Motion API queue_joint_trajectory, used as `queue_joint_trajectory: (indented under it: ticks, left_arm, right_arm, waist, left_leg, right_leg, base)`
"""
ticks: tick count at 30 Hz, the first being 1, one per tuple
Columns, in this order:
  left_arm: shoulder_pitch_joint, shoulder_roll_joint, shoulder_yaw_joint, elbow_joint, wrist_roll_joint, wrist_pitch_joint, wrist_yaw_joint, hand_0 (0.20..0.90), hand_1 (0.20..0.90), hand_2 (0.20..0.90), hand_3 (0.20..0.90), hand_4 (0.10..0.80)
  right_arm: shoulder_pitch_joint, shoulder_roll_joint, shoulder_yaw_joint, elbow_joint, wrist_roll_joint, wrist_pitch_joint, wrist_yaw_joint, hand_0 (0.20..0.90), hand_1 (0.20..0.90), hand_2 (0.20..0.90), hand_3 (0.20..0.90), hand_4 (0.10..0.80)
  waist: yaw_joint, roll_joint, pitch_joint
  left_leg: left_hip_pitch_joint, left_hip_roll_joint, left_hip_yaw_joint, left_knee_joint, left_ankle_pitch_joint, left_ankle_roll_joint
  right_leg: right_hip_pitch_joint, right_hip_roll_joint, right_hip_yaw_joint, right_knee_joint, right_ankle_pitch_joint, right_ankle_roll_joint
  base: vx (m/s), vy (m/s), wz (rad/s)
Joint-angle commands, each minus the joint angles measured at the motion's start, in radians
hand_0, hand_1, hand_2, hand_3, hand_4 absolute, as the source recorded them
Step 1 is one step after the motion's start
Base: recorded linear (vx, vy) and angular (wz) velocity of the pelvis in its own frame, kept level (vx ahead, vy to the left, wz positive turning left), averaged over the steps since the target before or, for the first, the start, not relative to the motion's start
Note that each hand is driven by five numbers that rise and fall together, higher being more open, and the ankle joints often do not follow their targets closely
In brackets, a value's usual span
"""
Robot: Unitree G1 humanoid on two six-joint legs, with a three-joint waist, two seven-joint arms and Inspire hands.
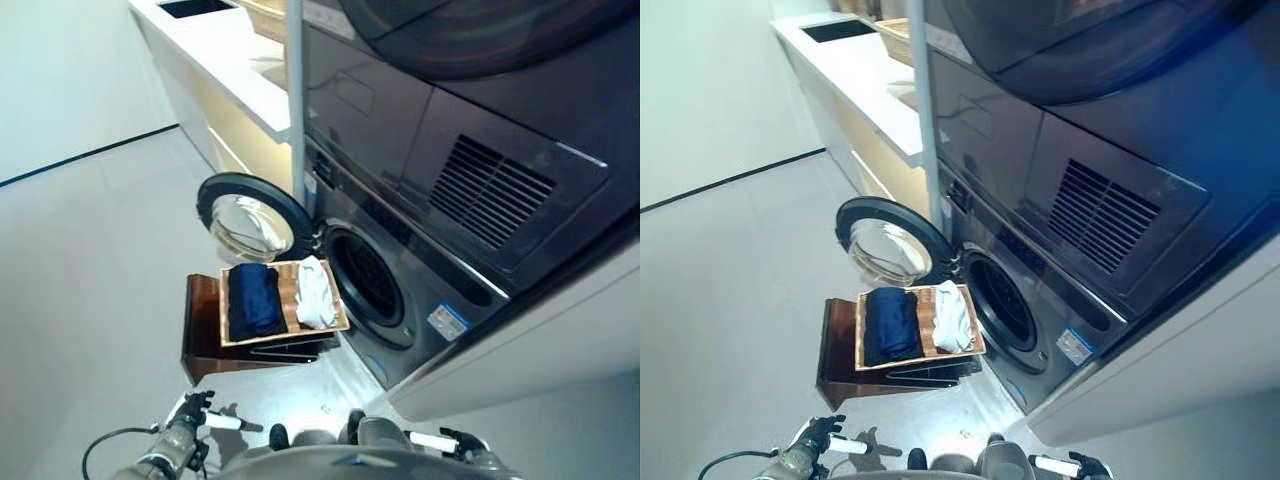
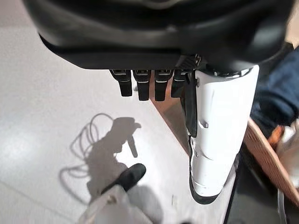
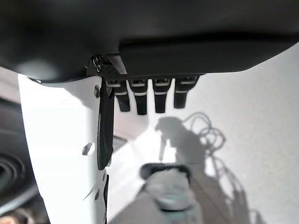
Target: Pick up the clothes and place them into the washing machine
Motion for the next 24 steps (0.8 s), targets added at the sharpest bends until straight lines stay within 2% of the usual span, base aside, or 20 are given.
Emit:
queue_joint_trajectory:
  ticks: [1, 2, 4, 5, 6, 7, 9, 11, 13, 15, 17, 21, 24]
  left_arm:
    - [-0.024, 0.029, 0.028, -0.042, 0.013, -0.041, 0.009, 0.9, 0.9, 0.9, 0.9, 0.8]
    - [-0.019, 0.021, 0.029, -0.04, 0.012, -0.04, 0.01, 0.9, 0.9, 0.9, 0.9, 0.8]
    - [-0.019, 0.006, 0.029, -0.048, 0.0, -0.04, 0.012, 0.9, 0.9, 0.9, 0.9, 0.8]
    - [-0.023, 0.0, 0.025, -0.062, -0.01, -0.042, 0.017, 0.9, 0.9, 0.9, 0.9, 0.8]
    - [-0.026, -0.005, 0.02, -0.072, -0.02, -0.043, 0.023, 0.9, 0.9, 0.9, 0.9, 0.8]
    - [-0.024, -0.009, 0.014, -0.083, -0.022, -0.045, 0.028, 0.9, 0.9, 0.9, 0.9, 0.8]
    - [-0.017, -0.016, 0.011, -0.083, -0.023, -0.046, 0.035, 0.9, 0.9, 0.9, 0.9, 0.8]
    - [-0.014, -0.023, 0.006, -0.071, -0.018, -0.045, 0.043, 0.9, 0.9, 0.9, 0.9, 0.8]
    - [-0.011, -0.027, 0.0, -0.057, -0.013, -0.043, 0.051, 0.9, 0.9, 0.9, 0.9, 0.8]
    - [-0.012, -0.029, -0.003, -0.048, -0.01, -0.043, 0.052, 0.9, 0.9, 0.9, 0.9, 0.8]
    - [-0.015, -0.033, -0.007, -0.033, -0.004, -0.044, 0.049, 0.9, 0.9, 0.9, 0.9, 0.8]
    - [-0.038, -0.014, -0.032, -0.033, 0.014, -0.049, 0.039, 0.9, 0.9, 0.9, 0.9, 0.8]
    - [-0.059, 0.005, -0.034, -0.044, 0.018, -0.05, 0.044, 0.9, 0.9, 0.9, 0.9, 0.8]
  right_arm:
    - [-0.009, -0.033, 0.043, -0.011, 0.049, -0.049, -0.008, 0.9, 0.9, 0.9, 0.9, 0.8]
    - [-0.007, -0.031, 0.046, -0.016, 0.06, -0.051, -0.011, 0.9, 0.9, 0.9, 0.9, 0.8]
    - [-0.005, -0.026, 0.053, -0.025, 0.07, -0.056, -0.01, 0.9, 0.9, 0.9, 0.9, 0.8]
    - [-0.01, -0.025, 0.06, -0.034, 0.08, -0.058, -0.013, 0.9, 0.9, 0.9, 0.9, 0.8]
    - [-0.016, -0.025, 0.064, -0.04, 0.091, -0.061, -0.014, 0.9, 0.9, 0.9, 0.9, 0.8]
    - [-0.018, -0.023, 0.068, -0.046, 0.096, -0.063, -0.017, 0.9, 0.9, 0.9, 0.9, 0.8]
    - [-0.017, -0.016, 0.065, -0.056, 0.113, -0.065, -0.02, 0.9, 0.9, 0.9, 0.9, 0.8]
    - [-0.017, -0.013, 0.067, -0.056, 0.115, -0.065, -0.019, 0.9, 0.9, 0.9, 0.9, 0.8]
    - [-0.013, -0.014, 0.069, -0.06, 0.107, -0.067, -0.024, 0.9, 0.9, 0.9, 0.9, 0.8]
    - [-0.012, -0.017, 0.067, -0.059, 0.105, -0.065, -0.022, 0.9, 0.9, 0.9, 0.9, 0.8]
    - [-0.012, -0.021, 0.061, -0.051, 0.096, -0.061, -0.02, 0.9, 0.9, 0.9, 0.9, 0.8]
    - [-0.013, -0.014, 0.04, -0.029, 0.085, -0.051, -0.018, 0.9, 0.9, 0.9, 0.9, 0.8]
    - [-0.03, -0.02, 0.023, -0.015, 0.089, -0.048, -0.023, 0.9, 0.9, 0.9, 0.9, 0.8]
  waist:
    - [0.003, -0.036, -0.031]
    - [0.006, -0.042, -0.031]
    - [0.013, -0.052, -0.018]
    - [0.03, -0.064, 0.0]
    - [0.041, -0.069, 0.008]
    - [0.038, -0.076, 0.009]
    - [0.048, -0.083, 0.004]
    - [0.054, -0.075, -0.01]
    - [0.069, -0.038, -0.028]
    - [0.072, -0.032, -0.03]
    - [0.068, -0.02, -0.043]
    - [0.06, -0.032, -0.065]
    - [0.065, -0.042, -0.062]
  left_leg:
    - [0.028, -0.02, 0.004, 0.247, -0.2, -0.078]
    - [0.008, -0.016, 0.005, 0.333, -0.178, -0.091]
    - [-0.09, 0.01, 0.006, 0.553, -0.09, -0.132]
    - [-0.145, -0.008, -0.013, 0.646, -0.054, -0.136]
    - [-0.187, -0.029, -0.033, 0.688, -0.051, -0.129]
    - [-0.216, -0.002, -0.01, 0.684, -0.046, -0.121]
    - [-0.24, 0.056, 0.028, 0.585, -0.062, -0.114]
    - [-0.215, 0.123, 0.036, 0.368, -0.055, -0.127]
    - [-0.209, 0.178, -0.029, 0.131, 0.043, -0.162]
    - [-0.196, 0.183, -0.042, 0.09, 0.06, -0.171]
    - [-0.181, 0.185, -0.019, 0.07, 0.057, -0.175]
    - [-0.157, 0.132, 0.018, 0.083, 0.013, -0.15]
    - [-0.146, 0.079, 0.049, 0.122, -0.043, -0.108]
  right_leg:
    - [-0.03, 0.021, 0.08, 0.042, -0.018, -0.039]
    - [-0.01, 0.03, 0.08, 0.038, -0.023, -0.056]
    - [0.043, 0.043, 0.06, 0.02, -0.039, -0.091]
    - [0.063, 0.042, 0.062, 0.019, -0.046, -0.106]
    - [0.074, 0.046, 0.067, 0.019, -0.053, -0.115]
    - [0.083, 0.041, 0.062, 0.021, -0.06, -0.118]
    - [0.1, 0.032, 0.07, 0.02, -0.077, -0.109]
    - [0.123, 0.025, 0.081, 0.006, -0.099, -0.087]
    - [0.163, 0.026, 0.106, -0.021, -0.131, -0.066]
    - [0.178, 0.018, 0.112, -0.026, -0.14, -0.06]
    - [0.195, -0.005, 0.116, -0.031, -0.148, -0.044]
    - [0.174, -0.093, 0.14, -0.001, -0.118, 0.007]
    - [0.12, -0.15, 0.16, 0.087, -0.045, 0.033]
  base:
    - [0.248, -0.146, 0.64]
    - [0.207, -0.183, 0.76]
    - [0.089, -0.166, 0.57]
    - [0.021, -0.114, 0.27]
    - [0.055, -0.077, 0.14]
    - [0.108, -0.023, 0.11]
    - [0.182, 0.063, -0.06]
    - [0.258, 0.179, -0.25]
    - [0.319, 0.262, -0.24]
    - [0.2, 0.194, -0.09]
    - [0.212, 0.302, -0.28]
    - [0.16, 0.358, -0.08]
    - [0.1, 0.329, -0.34]
